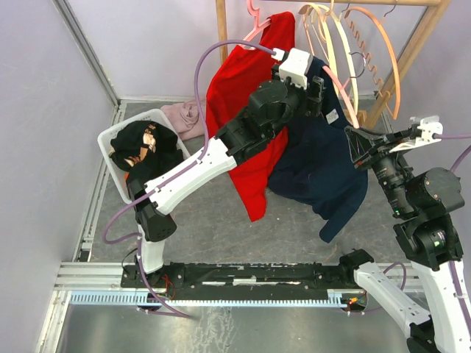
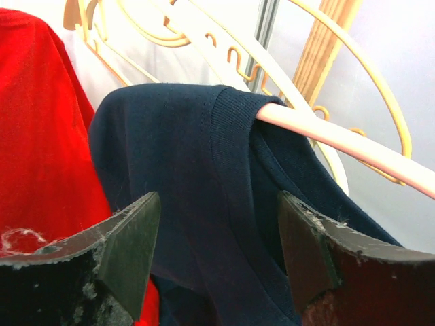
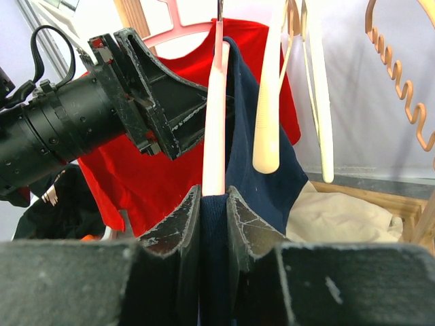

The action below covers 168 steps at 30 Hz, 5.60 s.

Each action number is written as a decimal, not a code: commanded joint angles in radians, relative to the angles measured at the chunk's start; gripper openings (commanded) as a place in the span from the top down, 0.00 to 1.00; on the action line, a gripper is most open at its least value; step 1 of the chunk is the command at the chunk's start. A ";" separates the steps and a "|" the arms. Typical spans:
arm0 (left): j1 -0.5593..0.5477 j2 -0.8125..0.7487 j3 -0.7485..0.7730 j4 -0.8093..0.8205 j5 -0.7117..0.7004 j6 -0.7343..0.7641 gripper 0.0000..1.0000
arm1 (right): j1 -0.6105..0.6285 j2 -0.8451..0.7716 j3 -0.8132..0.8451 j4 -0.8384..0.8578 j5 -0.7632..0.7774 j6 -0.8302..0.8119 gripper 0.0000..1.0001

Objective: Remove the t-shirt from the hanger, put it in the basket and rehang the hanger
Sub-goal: Remove the T-shirt from the clothesline.

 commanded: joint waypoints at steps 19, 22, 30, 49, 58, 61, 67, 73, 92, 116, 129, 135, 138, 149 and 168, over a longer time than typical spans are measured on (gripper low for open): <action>0.003 -0.007 0.176 0.083 -0.001 0.042 0.97 | -0.003 -0.008 0.061 0.131 -0.060 0.018 0.99; 0.002 -0.015 0.177 0.092 0.009 0.057 0.97 | -0.004 -0.004 0.066 0.133 -0.075 0.019 0.99; 0.003 0.006 0.221 0.101 0.118 0.083 0.97 | -0.003 0.015 0.092 0.088 -0.100 -0.004 0.99; 0.002 0.025 0.289 0.090 0.194 0.077 0.97 | -0.003 0.099 0.201 -0.190 -0.117 -0.021 0.99; -0.023 0.012 0.268 0.064 0.350 0.048 0.97 | -0.003 0.147 0.188 -0.161 -0.062 -0.004 0.99; -0.048 0.002 0.255 0.051 0.381 0.051 0.97 | -0.002 0.162 0.181 -0.137 -0.036 0.005 0.99; -0.097 -0.032 0.189 0.041 0.416 0.060 0.97 | -0.002 0.165 0.154 -0.060 0.033 0.011 0.99; -0.115 -0.060 0.131 0.051 0.396 0.069 0.97 | -0.002 0.136 0.120 -0.002 0.072 0.017 0.99; -0.132 -0.151 0.016 0.098 0.434 0.045 0.97 | -0.002 0.168 0.113 0.048 0.098 -0.011 0.99; -0.068 -0.231 -0.202 0.269 0.202 0.148 0.23 | -0.002 0.074 0.019 0.127 -0.075 -0.002 0.99; -0.037 -0.136 -0.141 0.293 0.312 0.166 0.27 | -0.003 0.050 0.020 0.134 -0.117 0.023 0.99; -0.035 -0.108 -0.126 0.307 0.302 0.165 0.35 | -0.002 0.043 0.018 0.143 -0.141 0.045 0.99; -0.033 -0.112 -0.139 0.328 0.293 0.163 0.44 | -0.002 0.043 0.013 0.148 -0.151 0.056 0.99; -0.033 -0.110 -0.147 0.354 0.298 0.164 0.79 | -0.002 0.036 -0.007 0.156 -0.153 0.071 0.99; 0.006 -0.076 -0.038 0.239 0.042 0.189 0.97 | -0.002 0.045 0.096 -0.104 -0.112 -0.003 0.40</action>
